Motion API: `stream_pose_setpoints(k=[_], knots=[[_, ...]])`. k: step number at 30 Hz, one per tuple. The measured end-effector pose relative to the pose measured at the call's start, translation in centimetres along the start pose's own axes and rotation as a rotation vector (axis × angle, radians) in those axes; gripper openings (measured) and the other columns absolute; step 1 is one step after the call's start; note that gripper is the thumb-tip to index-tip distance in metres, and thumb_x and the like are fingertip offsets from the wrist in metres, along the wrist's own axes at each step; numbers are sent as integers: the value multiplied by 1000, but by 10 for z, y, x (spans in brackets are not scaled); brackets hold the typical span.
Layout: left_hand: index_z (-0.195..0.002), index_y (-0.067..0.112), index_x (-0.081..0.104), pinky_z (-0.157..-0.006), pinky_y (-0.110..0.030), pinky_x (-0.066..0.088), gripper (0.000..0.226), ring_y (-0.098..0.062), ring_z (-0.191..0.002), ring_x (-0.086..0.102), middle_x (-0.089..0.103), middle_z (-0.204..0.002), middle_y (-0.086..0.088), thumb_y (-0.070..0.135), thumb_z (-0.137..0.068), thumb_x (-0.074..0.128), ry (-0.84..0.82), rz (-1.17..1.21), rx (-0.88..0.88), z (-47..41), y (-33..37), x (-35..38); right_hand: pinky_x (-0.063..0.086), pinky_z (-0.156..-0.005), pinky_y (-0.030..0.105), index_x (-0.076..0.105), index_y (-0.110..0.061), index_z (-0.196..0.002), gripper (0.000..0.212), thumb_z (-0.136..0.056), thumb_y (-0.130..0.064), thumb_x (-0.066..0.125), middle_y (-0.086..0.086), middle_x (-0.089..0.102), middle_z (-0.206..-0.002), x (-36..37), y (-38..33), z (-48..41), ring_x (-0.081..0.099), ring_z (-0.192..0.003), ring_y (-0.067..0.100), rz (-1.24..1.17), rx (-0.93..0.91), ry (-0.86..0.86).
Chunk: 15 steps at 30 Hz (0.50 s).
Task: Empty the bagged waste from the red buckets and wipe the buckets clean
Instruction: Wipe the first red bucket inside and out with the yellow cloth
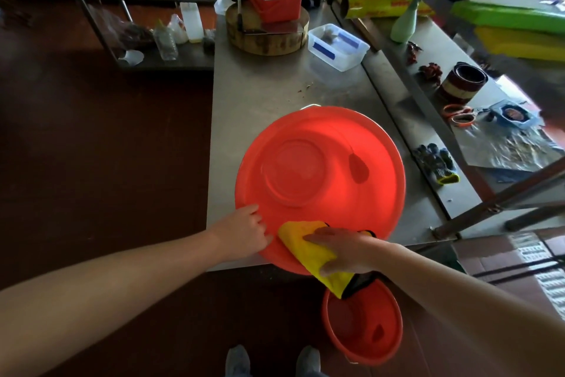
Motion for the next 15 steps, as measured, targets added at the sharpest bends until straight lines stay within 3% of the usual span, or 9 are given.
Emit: stream_pose_setpoints(k=[3, 5, 8, 12, 15], knots=[[-99, 22, 70, -97, -43, 48, 8, -23, -84, 72, 74, -89, -1, 22, -93, 65, -39, -42, 26, -4, 3, 5, 19, -122, 39, 21, -39, -158, 68, -99, -61, 45, 4, 18, -167, 9, -14, -28, 19, -153, 25, -83, 32, 70], [-94, 22, 71, -95, -42, 49, 11, -22, -81, 72, 75, -88, 0, 31, -91, 67, -44, -61, 43, -4, 4, 7, 20, -121, 44, 30, -29, -157, 54, -107, -49, 33, 7, 18, -167, 16, -33, -49, 16, -153, 31, -28, 9, 106], [-88, 18, 72, -91, -42, 50, 34, -26, -78, 71, 74, -85, -5, 50, -92, 62, -9, -34, 108, -2, 9, 10, 24, -120, 50, 30, -29, -155, 56, -105, -53, 30, 6, 20, -165, 11, -42, -73, 21, -150, 34, -157, 158, 205], [-99, 12, 71, -93, -45, 49, 46, -30, -83, 71, 73, -91, -11, 48, -98, 42, 20, -12, 162, 1, 14, 19, 26, -117, 53, 27, -25, -156, 55, -107, -49, 29, 3, 19, -165, 2, -29, -104, 20, -150, 32, -192, 278, 281], [-96, 11, 71, -89, -44, 53, 45, -30, -80, 71, 73, -90, -12, 52, -95, 53, 34, 20, 165, 4, 17, 19, 23, -117, 55, 29, -27, -155, 50, -107, -44, 27, 2, 22, -162, 2, -1, -123, 20, -150, 30, -126, 334, 191]])
Point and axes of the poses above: each hand's wrist, its own z-axis away from the middle knuckle, its own x-axis out of the palm, y = z × x, the point moved 9 cm from there along -z, towards the middle knuckle
